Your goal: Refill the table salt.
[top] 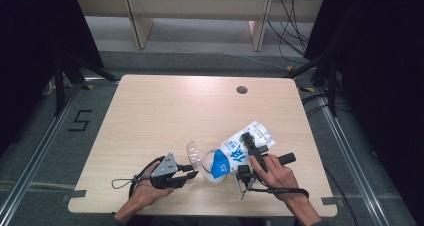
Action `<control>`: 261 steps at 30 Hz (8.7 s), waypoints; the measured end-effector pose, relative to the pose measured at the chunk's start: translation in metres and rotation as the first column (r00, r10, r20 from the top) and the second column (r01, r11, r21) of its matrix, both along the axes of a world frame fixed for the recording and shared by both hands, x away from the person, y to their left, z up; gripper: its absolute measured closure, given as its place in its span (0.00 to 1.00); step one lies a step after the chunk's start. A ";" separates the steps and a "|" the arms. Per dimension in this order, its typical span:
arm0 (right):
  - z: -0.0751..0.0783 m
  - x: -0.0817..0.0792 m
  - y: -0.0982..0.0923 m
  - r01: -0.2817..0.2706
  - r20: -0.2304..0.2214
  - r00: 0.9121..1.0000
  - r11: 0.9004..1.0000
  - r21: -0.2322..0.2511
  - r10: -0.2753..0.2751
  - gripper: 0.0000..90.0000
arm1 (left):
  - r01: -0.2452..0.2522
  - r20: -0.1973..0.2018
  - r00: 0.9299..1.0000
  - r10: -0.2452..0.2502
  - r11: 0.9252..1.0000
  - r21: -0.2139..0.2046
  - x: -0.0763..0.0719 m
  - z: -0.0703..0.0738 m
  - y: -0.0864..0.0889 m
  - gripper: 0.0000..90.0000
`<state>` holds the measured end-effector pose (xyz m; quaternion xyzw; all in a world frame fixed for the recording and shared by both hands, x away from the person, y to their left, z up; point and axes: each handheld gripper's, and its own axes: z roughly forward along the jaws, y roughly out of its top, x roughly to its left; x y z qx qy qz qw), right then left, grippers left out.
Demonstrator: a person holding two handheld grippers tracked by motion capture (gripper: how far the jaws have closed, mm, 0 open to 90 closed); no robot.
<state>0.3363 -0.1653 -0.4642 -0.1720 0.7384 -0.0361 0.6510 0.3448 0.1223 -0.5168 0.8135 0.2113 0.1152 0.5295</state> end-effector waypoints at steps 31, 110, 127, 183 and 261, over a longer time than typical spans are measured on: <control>-0.005 0.002 -0.002 -0.023 -0.013 1.000 0.998 0.062 0.023 0.74 | 0.008 0.012 1.000 -0.008 1.000 0.007 0.001 0.000 0.001 0.80; -0.005 0.001 -0.010 -0.043 -0.127 0.990 0.987 0.158 0.064 0.83 | -0.001 0.001 1.000 0.001 1.000 0.002 0.002 0.000 0.002 0.76; -0.007 0.003 -0.013 -0.017 -0.224 0.970 0.939 0.344 0.099 0.84 | -0.011 -0.014 1.000 0.011 1.000 -0.010 0.001 -0.001 0.001 0.76; -0.021 0.043 -0.072 0.382 -0.440 0.810 0.220 0.898 0.388 0.88 | -0.059 -0.069 0.996 0.055 0.997 -0.057 -0.003 0.007 0.022 0.46; -0.046 0.073 -0.132 0.518 -0.501 0.842 -0.039 0.855 0.197 0.81 | -0.100 -0.095 0.991 0.093 0.992 -0.075 -0.013 0.009 0.031 0.29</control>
